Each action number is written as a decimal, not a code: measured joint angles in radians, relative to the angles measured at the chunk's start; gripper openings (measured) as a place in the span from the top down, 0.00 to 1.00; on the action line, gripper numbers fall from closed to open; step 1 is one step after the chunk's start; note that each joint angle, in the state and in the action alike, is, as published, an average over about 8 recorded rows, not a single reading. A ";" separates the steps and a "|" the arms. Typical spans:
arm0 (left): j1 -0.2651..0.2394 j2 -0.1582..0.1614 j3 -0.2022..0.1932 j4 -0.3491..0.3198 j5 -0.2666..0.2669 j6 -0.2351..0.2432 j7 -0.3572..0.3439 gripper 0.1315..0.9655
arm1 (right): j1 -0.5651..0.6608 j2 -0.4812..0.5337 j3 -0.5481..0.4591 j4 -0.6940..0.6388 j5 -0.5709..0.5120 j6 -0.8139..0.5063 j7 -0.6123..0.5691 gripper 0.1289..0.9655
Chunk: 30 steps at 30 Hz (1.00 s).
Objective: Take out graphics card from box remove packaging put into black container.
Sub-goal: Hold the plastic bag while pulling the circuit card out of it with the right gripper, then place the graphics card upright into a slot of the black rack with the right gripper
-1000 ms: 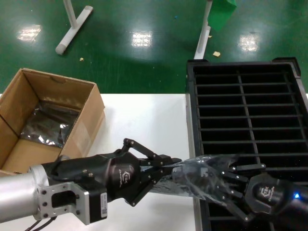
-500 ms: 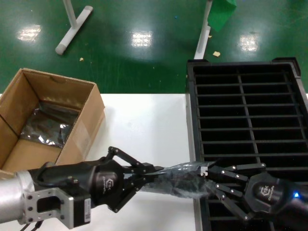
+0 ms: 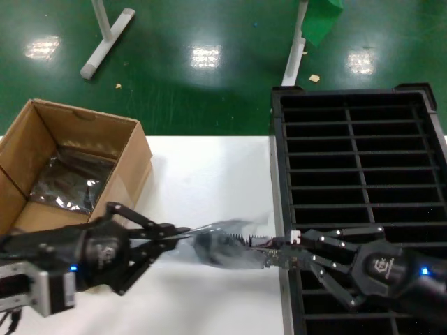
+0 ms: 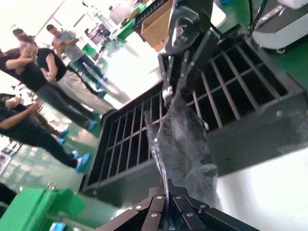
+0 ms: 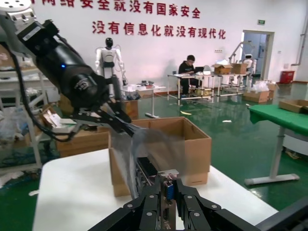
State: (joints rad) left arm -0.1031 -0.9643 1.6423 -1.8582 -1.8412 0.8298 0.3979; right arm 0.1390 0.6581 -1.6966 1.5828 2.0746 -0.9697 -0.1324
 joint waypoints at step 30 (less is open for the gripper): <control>-0.007 0.224 -0.279 0.602 -0.407 0.467 0.374 0.99 | 0.129 0.131 -0.014 0.274 -0.550 0.279 0.473 0.92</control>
State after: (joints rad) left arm -0.1104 -0.7408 1.3629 -1.2563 -2.2480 1.2969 0.7723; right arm 0.2677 0.7894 -1.7109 1.8572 1.5245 -0.6903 0.3411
